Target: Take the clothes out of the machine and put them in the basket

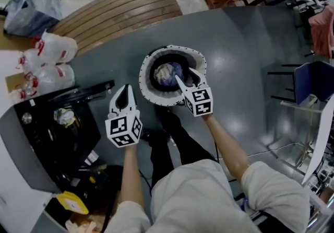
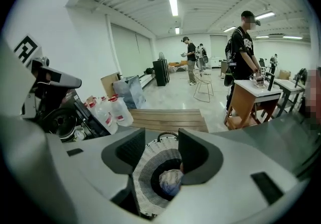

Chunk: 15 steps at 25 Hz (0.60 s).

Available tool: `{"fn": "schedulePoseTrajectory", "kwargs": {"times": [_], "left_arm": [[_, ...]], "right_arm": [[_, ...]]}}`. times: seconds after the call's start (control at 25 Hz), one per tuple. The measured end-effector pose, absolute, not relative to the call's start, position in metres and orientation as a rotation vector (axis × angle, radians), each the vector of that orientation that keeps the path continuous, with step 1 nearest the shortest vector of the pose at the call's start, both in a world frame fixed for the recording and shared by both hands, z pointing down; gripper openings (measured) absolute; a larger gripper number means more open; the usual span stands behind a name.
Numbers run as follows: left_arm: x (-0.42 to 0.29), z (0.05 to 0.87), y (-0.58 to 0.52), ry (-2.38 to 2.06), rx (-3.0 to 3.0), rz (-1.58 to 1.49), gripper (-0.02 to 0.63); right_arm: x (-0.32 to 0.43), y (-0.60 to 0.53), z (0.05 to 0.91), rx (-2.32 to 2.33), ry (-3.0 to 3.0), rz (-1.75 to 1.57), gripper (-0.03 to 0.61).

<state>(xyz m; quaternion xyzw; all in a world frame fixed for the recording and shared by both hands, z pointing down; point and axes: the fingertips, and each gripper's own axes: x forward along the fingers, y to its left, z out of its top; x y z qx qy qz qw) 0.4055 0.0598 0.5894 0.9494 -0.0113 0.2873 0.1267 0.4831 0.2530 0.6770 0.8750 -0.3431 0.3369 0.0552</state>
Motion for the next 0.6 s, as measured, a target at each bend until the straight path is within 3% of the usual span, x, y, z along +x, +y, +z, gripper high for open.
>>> {"fn": "schedulePoseTrajectory", "kwargs": {"times": [0.32, 0.6], "left_arm": [[0.349, 0.572, 0.002, -0.295, 2.724, 0.755, 0.018], [0.251, 0.561, -0.074, -0.606, 2.644, 0.672, 0.018]], "right_arm": [[0.462, 0.189, 0.646, 2.524, -1.217, 0.915, 0.040], [0.398, 0.080, 0.619, 2.310, -1.532, 0.805, 0.023]]}}
